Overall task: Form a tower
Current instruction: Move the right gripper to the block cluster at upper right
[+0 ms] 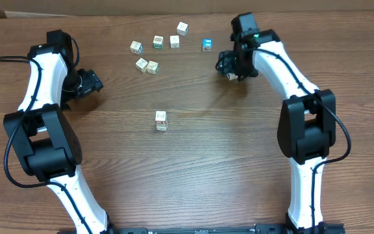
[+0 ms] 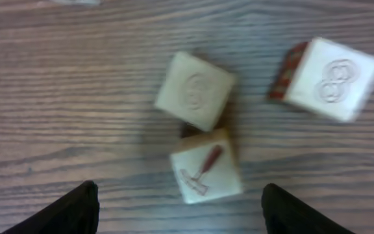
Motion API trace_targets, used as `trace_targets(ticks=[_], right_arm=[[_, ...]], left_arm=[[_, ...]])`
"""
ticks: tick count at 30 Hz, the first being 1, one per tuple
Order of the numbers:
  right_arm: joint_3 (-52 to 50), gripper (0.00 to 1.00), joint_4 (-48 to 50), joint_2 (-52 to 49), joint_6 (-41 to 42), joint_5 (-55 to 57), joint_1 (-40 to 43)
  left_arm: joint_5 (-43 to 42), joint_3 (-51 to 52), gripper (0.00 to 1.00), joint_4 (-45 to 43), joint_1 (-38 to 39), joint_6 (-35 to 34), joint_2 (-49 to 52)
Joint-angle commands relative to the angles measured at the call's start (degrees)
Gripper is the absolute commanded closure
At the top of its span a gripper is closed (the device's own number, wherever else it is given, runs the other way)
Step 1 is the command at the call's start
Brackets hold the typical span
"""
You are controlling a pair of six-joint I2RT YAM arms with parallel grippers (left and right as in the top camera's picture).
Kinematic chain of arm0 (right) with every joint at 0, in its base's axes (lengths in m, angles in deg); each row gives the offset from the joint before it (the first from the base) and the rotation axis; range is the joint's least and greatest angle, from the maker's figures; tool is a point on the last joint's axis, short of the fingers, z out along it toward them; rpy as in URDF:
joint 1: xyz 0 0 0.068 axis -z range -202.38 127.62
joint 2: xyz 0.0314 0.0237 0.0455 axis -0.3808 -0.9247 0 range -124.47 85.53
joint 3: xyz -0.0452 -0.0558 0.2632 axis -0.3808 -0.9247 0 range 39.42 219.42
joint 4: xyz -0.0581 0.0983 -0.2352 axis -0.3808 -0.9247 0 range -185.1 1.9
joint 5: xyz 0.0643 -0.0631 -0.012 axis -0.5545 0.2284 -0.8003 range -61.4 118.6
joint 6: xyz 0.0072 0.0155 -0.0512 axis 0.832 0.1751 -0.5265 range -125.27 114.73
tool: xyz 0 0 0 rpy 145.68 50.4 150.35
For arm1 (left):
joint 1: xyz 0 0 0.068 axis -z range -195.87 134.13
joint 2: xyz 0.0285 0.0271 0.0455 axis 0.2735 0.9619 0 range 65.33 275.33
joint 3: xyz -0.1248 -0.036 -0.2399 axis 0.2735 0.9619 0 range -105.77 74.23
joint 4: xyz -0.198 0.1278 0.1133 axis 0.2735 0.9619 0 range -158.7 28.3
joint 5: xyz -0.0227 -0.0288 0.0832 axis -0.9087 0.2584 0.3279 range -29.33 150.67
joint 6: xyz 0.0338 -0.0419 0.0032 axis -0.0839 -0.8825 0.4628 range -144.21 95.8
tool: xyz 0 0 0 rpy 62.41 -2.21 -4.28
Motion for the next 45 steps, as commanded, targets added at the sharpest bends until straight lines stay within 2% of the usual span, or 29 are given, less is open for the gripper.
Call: trace_targets(ticks=[1,5,11,20,30,36,40,45], right_arm=[[-1.9,0.23,1.9,0.1,-0.7,-0.2,-1.7],[-2.3,0.28,1.4,0.1,-0.6,-0.1,-2.1],[-2.4,0.28,-2.1,0.1,-0.7,-0.3,-2.5],[-2.7,0.22,2.1,0.1,-9.7,3.8,-2.7],[-4.3,0.21,5.0,0.1,-9.9,3.5,-2.3],[-7.6,0.16,7.5,0.1,-9.9,3.6,-2.3],[-8.1,0.2,7.7,0.1,-9.9,3.2,-2.4],[-8.1,0.22,7.8,0.1,-9.9,-2.7,-3.8]], left_arm=[[0.3,-0.1,0.0,0.0,0.4,0.7,0.7],[0.3,-0.1,0.0,0.0,0.4,0.7,0.7],[0.3,-0.1,0.0,0.0,0.4,0.7,0.7],[0.3,-0.1,0.01,0.0,0.4,0.7,0.7],[0.3,-0.1,0.0,0.0,0.4,0.7,0.7],[0.3,-0.1,0.0,0.0,0.4,0.7,0.7],[0.3,-0.1,0.01,0.0,0.4,0.7,0.7],[0.3,-0.1,0.0,0.0,0.4,0.7,0.7]])
